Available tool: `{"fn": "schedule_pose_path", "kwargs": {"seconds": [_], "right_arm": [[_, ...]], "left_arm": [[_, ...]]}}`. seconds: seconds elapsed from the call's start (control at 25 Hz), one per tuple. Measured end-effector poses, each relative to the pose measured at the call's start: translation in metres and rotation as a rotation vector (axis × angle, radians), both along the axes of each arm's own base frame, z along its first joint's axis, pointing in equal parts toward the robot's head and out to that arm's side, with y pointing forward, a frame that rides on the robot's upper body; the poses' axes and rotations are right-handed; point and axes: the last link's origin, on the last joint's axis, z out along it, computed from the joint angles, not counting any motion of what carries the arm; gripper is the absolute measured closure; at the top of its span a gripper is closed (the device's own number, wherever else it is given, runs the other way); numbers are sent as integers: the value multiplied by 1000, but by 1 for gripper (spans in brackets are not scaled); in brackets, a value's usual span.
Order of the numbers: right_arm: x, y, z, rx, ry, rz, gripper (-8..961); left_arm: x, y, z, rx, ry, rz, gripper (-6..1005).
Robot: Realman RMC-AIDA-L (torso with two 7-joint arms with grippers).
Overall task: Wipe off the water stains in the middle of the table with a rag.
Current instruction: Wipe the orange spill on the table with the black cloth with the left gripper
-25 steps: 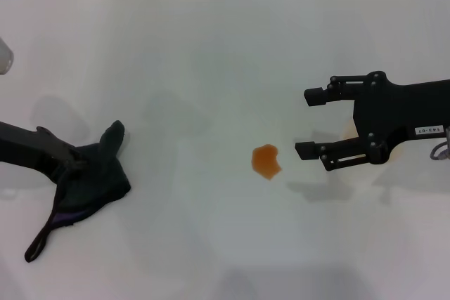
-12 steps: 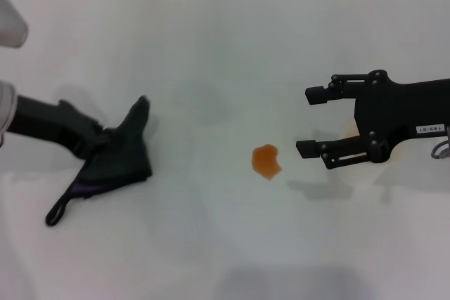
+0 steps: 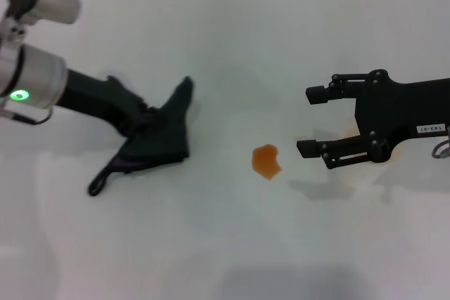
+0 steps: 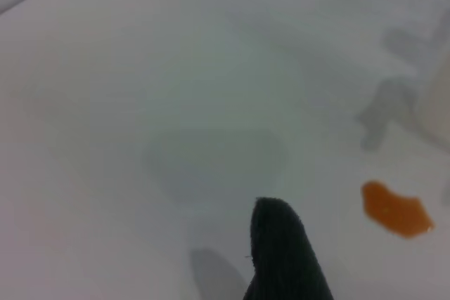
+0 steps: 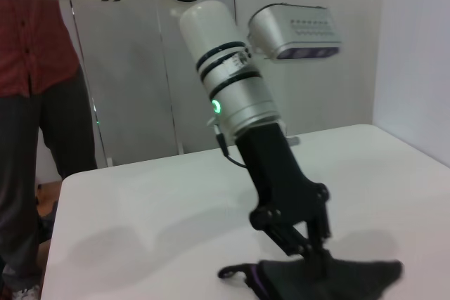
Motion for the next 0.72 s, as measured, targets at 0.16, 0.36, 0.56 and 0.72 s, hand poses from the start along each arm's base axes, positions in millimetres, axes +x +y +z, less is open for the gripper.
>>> {"fn": "schedule_pose_path", "kwargs": {"seconds": [0.16,0.36,0.56,0.72], "right_arm": [[0,0,0,2,-1,5,124],[0,1,0,7,-2,9,124],[-1,1,1,11,-2,11,124],[0,2,3,16,-1,10,123]], "left_arm": [[23,5,-14,-18,-18,-58,932],[50,10,-29,-38,-66,-118,932],[69,10,-44,-42,-95,-175,932],[74,6,-56,-52,-109,-192,932]]}}
